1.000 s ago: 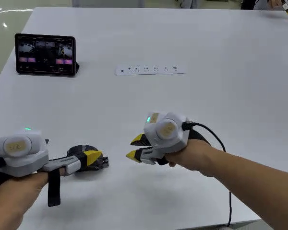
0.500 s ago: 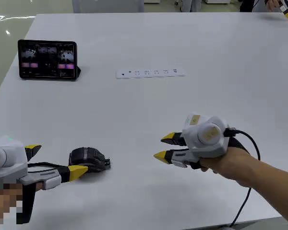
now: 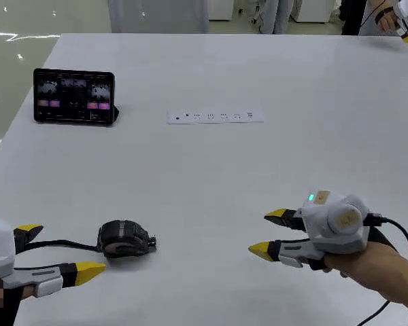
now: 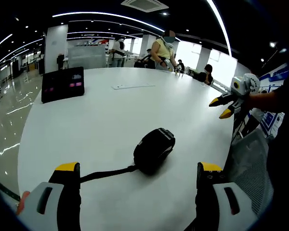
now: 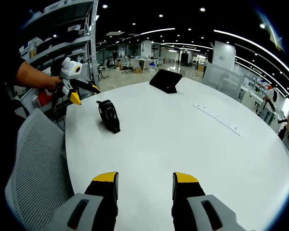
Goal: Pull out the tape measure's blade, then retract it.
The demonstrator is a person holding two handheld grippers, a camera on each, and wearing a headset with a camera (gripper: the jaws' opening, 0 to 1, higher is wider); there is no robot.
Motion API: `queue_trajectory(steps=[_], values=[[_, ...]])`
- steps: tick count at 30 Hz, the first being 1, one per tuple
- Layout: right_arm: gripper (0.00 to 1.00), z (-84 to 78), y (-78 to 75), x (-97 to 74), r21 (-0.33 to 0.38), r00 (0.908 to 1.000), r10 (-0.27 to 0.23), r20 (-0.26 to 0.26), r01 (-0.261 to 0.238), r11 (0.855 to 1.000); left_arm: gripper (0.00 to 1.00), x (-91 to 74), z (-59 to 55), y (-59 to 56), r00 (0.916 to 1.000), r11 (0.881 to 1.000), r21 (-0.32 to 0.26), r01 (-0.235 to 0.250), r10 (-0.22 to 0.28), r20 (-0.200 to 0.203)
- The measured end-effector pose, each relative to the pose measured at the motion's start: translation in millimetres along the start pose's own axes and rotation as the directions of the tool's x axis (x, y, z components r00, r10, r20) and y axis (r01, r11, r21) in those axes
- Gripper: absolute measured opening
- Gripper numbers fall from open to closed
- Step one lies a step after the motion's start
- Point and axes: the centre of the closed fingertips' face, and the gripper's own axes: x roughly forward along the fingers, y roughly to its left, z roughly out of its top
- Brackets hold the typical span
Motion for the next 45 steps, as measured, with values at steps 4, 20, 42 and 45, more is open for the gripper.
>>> queue_trajectory(steps=[4,20,42,45], values=[[0.48,-14.4,-7.5,-16.3,0.025,0.9999,-0.016,0.002,0.016,1.000,0.99,-6.7,-3.0,2.4,0.9999,1.000,0.008,-0.004,0.004,-0.010],[0.66,-85.4,-28.0,-63.7,0.110,0.9949,-0.074,-0.068,0.081,0.991,0.99,-22.2,-20.7,17.2,0.9966,0.998,0.051,-0.029,0.033,-0.075],[0.99,-110.6,-37.3,-94.2,0.145,0.9924,-0.098,-0.074,0.108,0.984,0.99,-35.0,-21.2,24.6,0.9913,0.995,0.100,-0.014,0.027,-0.129],[0.99,-111.7,-36.1,-94.0,0.139,0.9918,-0.092,-0.088,0.104,0.985,0.99,-35.4,-22.5,23.7,0.9913,0.995,0.097,-0.012,0.025,-0.129]])
